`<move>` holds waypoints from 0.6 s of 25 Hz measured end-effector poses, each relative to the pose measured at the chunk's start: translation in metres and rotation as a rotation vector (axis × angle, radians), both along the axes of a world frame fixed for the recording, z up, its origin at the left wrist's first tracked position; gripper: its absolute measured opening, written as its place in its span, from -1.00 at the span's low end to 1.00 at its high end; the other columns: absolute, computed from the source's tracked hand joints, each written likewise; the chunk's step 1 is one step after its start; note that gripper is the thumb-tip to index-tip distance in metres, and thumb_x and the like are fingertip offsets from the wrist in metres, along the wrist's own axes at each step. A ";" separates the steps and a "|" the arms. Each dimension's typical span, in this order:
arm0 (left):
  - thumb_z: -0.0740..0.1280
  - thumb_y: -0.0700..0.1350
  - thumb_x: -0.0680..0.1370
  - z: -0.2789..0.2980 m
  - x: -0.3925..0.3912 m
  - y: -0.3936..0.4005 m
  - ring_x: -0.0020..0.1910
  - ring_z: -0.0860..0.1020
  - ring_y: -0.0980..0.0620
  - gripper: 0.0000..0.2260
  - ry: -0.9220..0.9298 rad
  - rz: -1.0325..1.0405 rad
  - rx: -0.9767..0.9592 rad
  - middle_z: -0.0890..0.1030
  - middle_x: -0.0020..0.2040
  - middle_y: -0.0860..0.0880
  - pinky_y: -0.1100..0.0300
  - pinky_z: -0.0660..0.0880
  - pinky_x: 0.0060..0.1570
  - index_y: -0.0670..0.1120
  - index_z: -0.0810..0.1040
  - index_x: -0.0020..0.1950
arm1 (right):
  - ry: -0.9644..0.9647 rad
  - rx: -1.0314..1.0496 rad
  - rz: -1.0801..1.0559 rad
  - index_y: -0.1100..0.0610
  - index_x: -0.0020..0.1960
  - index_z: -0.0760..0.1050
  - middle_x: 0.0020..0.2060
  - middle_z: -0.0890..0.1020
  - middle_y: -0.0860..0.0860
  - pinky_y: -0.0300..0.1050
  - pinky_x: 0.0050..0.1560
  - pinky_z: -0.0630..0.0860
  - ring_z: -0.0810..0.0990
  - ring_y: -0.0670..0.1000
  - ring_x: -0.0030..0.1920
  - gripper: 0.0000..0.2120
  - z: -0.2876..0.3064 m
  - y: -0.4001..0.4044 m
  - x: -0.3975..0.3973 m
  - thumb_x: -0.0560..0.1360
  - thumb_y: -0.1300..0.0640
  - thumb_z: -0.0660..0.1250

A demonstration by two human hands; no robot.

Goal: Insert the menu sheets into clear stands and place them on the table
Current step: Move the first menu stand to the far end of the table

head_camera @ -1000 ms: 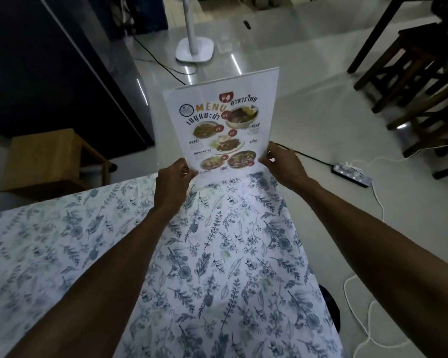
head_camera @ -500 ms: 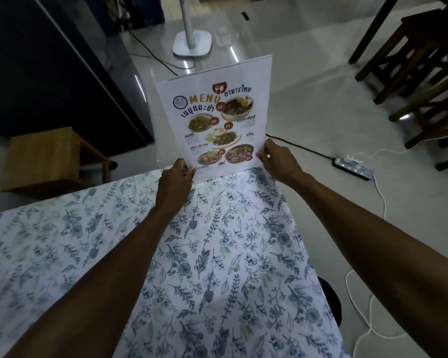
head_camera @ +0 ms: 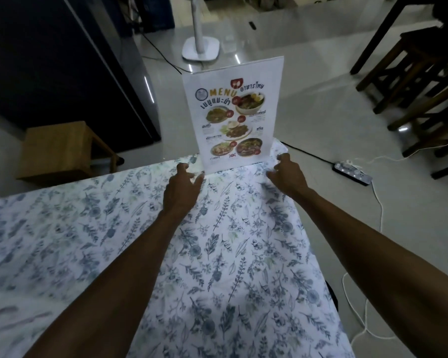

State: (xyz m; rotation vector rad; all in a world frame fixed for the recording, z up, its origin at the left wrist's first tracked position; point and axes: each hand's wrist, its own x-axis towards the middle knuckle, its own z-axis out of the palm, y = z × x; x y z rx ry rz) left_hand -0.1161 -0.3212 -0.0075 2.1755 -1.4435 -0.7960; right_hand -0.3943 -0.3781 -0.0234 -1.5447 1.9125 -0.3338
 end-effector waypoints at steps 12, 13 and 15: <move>0.32 0.14 0.60 0.005 0.067 0.166 0.13 0.65 -0.11 -0.53 0.082 -0.008 0.029 0.66 0.23 -0.06 -0.04 0.60 0.07 -0.07 0.37 0.41 | -0.029 0.035 0.177 0.18 0.40 0.23 0.14 0.63 0.19 0.10 0.05 0.57 0.61 0.24 0.10 -0.39 0.009 0.167 0.120 0.47 0.06 0.43; 0.33 0.14 0.59 0.005 0.076 0.188 0.11 0.66 -0.11 -0.53 0.098 -0.009 0.033 0.67 0.22 -0.05 -0.04 0.60 0.07 -0.07 0.37 0.41 | -0.042 0.036 0.190 0.17 0.41 0.24 0.13 0.63 0.17 0.10 0.04 0.58 0.61 0.22 0.08 -0.39 0.012 0.187 0.133 0.47 0.06 0.43; 0.34 0.14 0.59 0.005 0.094 0.236 0.10 0.67 -0.08 -0.54 0.112 -0.023 0.042 0.69 0.18 -0.03 0.01 0.59 0.08 -0.05 0.39 0.40 | -0.064 0.045 0.197 0.15 0.41 0.24 0.15 0.62 0.12 0.10 0.02 0.60 0.62 0.20 0.07 -0.38 0.015 0.226 0.158 0.47 0.05 0.43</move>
